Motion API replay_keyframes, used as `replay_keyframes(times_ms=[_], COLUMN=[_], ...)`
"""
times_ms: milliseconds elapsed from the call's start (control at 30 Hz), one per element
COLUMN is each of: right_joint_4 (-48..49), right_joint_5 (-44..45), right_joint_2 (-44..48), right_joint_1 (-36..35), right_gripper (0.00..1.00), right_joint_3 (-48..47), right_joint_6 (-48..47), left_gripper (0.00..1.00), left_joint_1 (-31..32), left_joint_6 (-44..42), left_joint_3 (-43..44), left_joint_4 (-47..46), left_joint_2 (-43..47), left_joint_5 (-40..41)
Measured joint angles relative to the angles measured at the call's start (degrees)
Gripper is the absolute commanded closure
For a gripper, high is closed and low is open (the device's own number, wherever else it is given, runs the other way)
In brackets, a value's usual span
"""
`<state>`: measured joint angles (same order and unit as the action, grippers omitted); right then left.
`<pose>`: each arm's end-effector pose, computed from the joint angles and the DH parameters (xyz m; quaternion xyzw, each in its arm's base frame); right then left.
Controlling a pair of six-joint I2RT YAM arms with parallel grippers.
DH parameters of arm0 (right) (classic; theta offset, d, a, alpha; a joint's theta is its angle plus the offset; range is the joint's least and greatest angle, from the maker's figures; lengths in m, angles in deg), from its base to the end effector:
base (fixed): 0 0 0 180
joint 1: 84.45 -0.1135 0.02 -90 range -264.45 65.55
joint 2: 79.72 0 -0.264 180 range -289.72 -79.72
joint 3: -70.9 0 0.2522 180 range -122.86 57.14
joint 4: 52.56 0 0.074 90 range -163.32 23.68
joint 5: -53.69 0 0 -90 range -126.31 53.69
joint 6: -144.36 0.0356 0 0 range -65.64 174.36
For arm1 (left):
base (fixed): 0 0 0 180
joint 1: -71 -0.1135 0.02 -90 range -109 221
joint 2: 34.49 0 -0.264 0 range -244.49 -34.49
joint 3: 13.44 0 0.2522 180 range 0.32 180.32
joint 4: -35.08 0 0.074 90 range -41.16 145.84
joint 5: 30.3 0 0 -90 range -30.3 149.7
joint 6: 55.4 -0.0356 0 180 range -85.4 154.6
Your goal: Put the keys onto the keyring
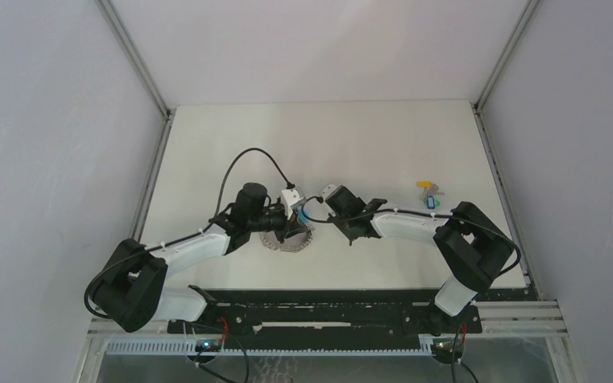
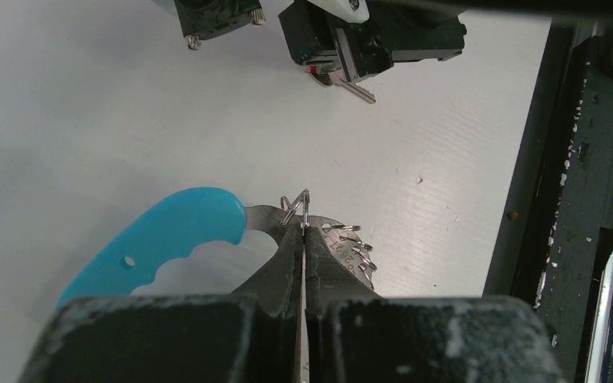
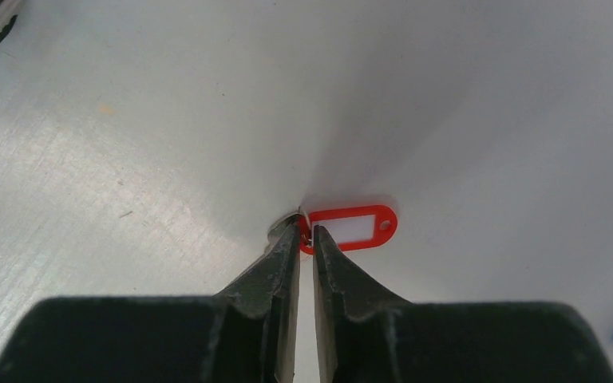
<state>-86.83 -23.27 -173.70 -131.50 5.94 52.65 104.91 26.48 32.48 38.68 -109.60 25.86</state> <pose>0.2155 0.2198 0.1574 -0.3751 0.8913 -0.0135 0.2543 0.2042 -0.1612 0.1895 0.4313 0.7341 -0.3513 0.3895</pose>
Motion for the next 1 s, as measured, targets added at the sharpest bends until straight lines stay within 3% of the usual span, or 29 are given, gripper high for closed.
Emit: replay_keyframes(times_ms=[333, 533, 733, 1000], right_joint_4=[-0.74, -0.72, -1.03, -9.88], right_joint_5=[-2.43, -3.67, -4.90, -8.96], right_joint_2=[0.17, 0.17, 0.39, 0.66], right_joint_1=[1.46, 2.19, 3.41, 5.01], right_gripper=[0.90, 1.00, 1.00, 1.00], right_joint_3=[-0.04, -0.20, -0.26, -5.73], right_joint_6=[1.16, 1.68, 2.01, 3.04], left_gripper=[1.00, 1.00, 1.00, 1.00], left_joint_1=[0.00, 0.00, 0.00, 0.00], left_joint_6=[0.02, 0.02, 0.02, 0.00], left_joint_3=[0.00, 0.00, 0.00, 0.00], left_joint_4=[0.00, 0.00, 0.00, 0.02], left_joint_2=[0.00, 0.00, 0.00, 0.00], left_joint_5=[0.00, 0.00, 0.00, -0.02])
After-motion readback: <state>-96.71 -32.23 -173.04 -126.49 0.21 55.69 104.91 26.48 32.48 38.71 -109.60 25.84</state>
